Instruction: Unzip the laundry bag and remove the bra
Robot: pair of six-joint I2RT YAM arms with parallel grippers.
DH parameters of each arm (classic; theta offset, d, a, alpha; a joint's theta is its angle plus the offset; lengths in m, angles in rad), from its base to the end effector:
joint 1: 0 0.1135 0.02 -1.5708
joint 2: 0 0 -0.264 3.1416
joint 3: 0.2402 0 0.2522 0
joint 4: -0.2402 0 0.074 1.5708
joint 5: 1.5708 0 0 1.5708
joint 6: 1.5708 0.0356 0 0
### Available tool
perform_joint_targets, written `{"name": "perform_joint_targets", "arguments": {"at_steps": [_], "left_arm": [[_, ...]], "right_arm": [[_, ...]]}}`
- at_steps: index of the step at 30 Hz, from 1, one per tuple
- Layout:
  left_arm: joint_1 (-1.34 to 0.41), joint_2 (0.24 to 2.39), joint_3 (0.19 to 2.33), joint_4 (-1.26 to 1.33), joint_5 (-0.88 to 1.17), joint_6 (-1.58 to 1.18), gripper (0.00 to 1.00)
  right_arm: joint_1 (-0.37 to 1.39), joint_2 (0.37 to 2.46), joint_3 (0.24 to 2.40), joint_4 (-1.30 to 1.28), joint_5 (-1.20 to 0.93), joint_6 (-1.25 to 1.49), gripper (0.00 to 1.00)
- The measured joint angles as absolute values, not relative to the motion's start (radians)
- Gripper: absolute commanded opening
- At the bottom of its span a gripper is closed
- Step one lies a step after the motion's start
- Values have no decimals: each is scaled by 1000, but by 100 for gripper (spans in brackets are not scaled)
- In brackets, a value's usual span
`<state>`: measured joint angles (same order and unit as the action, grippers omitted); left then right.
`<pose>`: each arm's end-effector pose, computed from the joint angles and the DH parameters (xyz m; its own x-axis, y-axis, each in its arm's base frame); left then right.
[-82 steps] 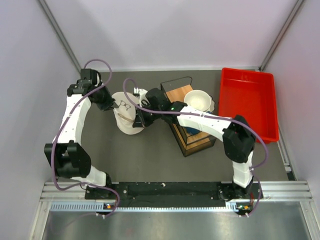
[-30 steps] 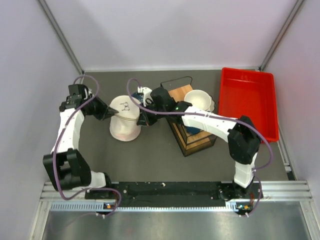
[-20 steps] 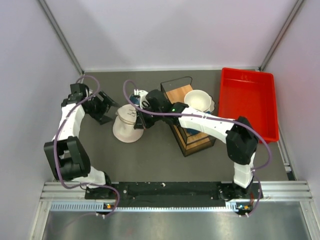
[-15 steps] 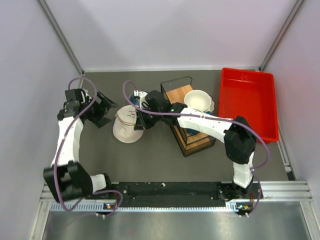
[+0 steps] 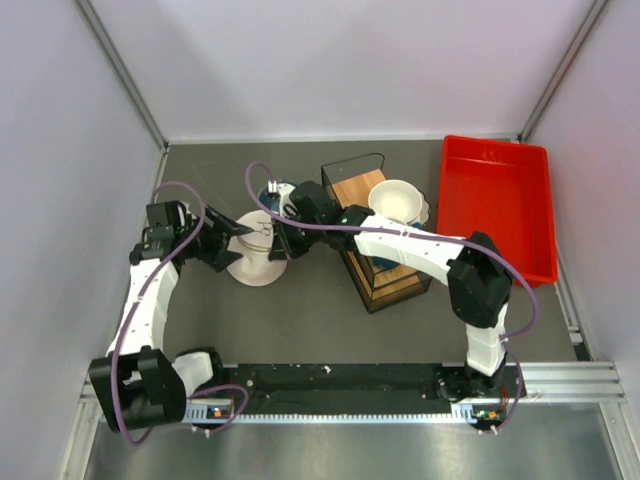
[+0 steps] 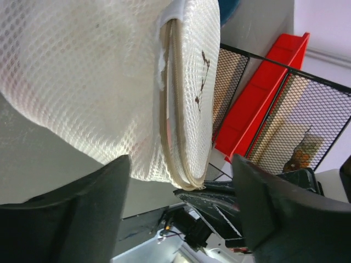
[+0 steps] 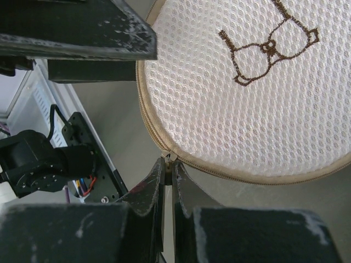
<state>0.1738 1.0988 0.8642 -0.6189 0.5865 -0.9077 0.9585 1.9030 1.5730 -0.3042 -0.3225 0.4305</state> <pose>0.2204 0.0187 0.2719 -0.6258 -0.7763 -0.0760 -0.4530 0.4410 -0.7748 0.2460 0.3699 0.2766 -0.6946 -0.3003 -0.6537 -0.6965 0.5079 0.5068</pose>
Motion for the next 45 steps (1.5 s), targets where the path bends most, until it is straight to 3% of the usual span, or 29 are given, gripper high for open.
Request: {"name": "perform_joint_targets", "arguments": {"at_steps": [1,2,4,8,9,19,27,28,29,33,35,37,45], "left_arm": [[166,1108,864,-605,587,-920,68],[157,1117,864,-591,585,-927,55],[139,1131,864,-568,585,-945,43],[117,1159,867,-543,581,-962,5],[116,1166,868,-541,579,-961,0],[176,1235,1039,-678,541,-811,0],[205,1419,1201,-757,569,-710,0],[204,1445,1205,-756,579,-707,1],[202,1470,1206,-758,587,-706,22],[201,1504,1210,-756,578,-693,77],[205,1493,1222,-754,556,-685,91],[207,1457,1229,-752,527,-681,98],[209,1078,1049,-736,496,-748,99]], "right_arm": [[958,1903,1573,-304,-323,430,0],[959,1903,1573,-304,-322,431,0],[960,1903,1573,-304,-322,430,0],[960,1903,1573,-304,-318,431,0],[960,1903,1573,-304,-315,430,0],[936,1883,1540,-306,-276,369,0],[945,1844,1528,-316,-315,285,0],[957,1844,1536,-323,-314,282,0],[967,1845,1545,-329,-312,284,0],[986,1864,1587,-358,-301,311,0],[990,1872,1600,-374,-291,326,0],[992,1880,1612,-384,-281,338,0],[992,1906,1638,-393,-271,371,0]]}}
